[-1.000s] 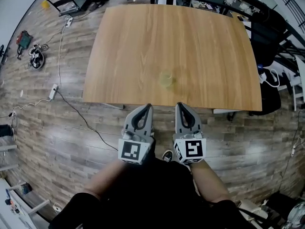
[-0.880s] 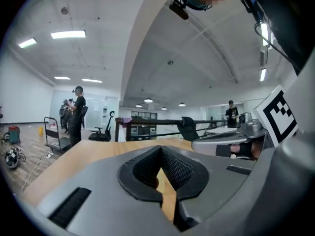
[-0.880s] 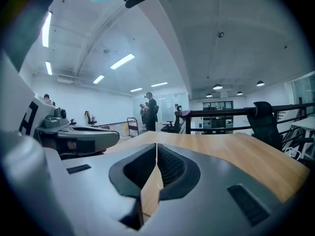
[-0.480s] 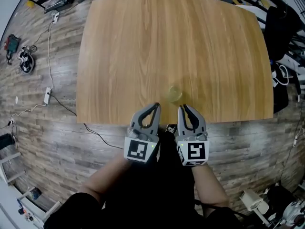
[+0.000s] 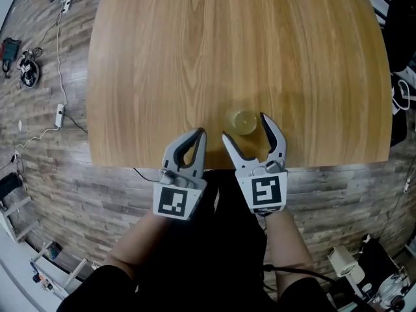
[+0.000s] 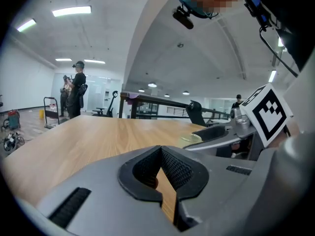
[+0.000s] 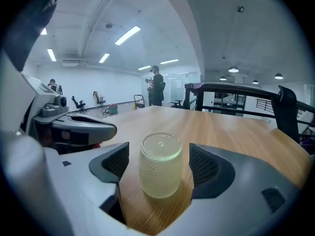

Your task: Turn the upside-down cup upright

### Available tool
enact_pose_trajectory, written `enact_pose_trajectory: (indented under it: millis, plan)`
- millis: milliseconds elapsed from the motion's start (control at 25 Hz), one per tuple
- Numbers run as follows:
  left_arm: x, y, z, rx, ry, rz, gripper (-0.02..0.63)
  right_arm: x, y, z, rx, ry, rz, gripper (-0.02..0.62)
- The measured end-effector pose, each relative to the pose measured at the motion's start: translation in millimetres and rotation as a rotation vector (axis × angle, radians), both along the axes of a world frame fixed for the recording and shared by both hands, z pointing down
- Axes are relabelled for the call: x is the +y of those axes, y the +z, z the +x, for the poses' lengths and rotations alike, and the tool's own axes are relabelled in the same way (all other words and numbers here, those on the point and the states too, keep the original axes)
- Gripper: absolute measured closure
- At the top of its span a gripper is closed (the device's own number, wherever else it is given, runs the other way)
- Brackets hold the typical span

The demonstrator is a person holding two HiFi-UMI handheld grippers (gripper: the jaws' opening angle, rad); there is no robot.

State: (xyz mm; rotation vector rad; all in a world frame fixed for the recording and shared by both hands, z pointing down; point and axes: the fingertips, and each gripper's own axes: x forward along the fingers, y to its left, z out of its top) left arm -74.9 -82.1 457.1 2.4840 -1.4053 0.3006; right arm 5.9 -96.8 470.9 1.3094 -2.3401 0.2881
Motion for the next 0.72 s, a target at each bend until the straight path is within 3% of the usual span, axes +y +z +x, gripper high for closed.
enact_pose_trajectory:
  millis: [520, 640, 720]
  plan:
    - [6, 15, -1, 0.028, 0.011, -0.034, 0.605, -21, 17, -2, 0.016, 0.050, 0.010, 0.276]
    - [7, 13, -1, 0.059, 0.018, -0.045, 0.566, -24, 5, 9, -0.070, 0.086, 0.039, 0.278]
    - [7, 9, 3, 0.090, 0.045, -0.044, 0.557, -27, -10, 22, -0.207, 0.112, 0.045, 0.278]
